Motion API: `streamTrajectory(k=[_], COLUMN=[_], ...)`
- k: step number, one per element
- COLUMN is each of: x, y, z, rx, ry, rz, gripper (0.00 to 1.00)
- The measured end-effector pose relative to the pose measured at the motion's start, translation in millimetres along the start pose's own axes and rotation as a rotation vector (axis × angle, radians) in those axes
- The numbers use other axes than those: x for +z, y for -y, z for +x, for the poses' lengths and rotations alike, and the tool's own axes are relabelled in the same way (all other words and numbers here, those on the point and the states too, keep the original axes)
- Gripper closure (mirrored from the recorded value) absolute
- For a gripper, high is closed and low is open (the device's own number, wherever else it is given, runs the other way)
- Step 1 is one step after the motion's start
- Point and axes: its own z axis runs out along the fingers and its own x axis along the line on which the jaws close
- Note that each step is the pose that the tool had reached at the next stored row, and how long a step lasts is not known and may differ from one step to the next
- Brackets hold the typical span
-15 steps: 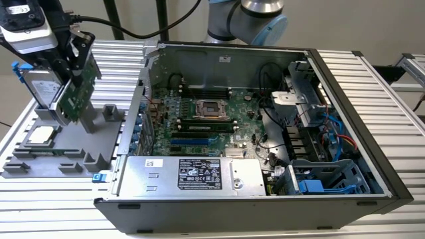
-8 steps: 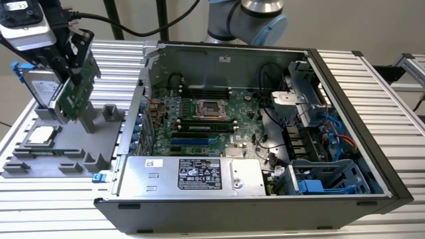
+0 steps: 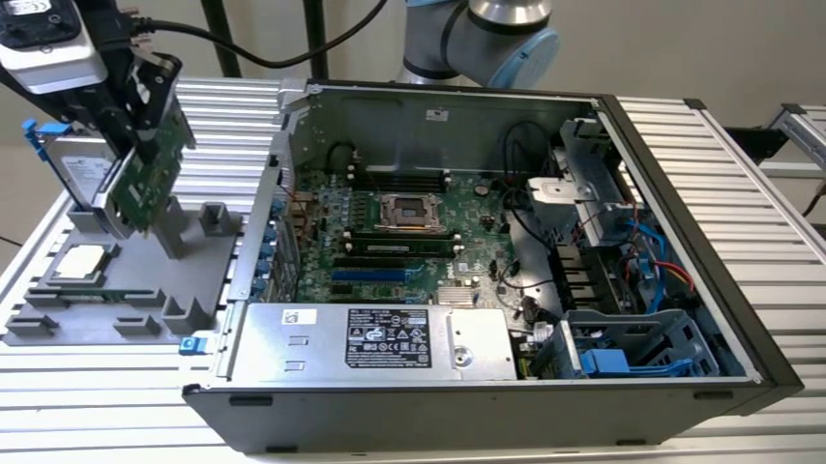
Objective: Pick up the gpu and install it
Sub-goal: 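Pick up the gpu and move the gpu toward the slot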
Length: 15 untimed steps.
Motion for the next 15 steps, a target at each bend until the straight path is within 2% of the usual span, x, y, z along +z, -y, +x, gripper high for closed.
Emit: streamTrajectory(k=[15], x=[-6.9], y=[-0.3], z=[-0.1], rx=[0.000], ry=[0.0000], rz=[0.0000], gripper=[1.00])
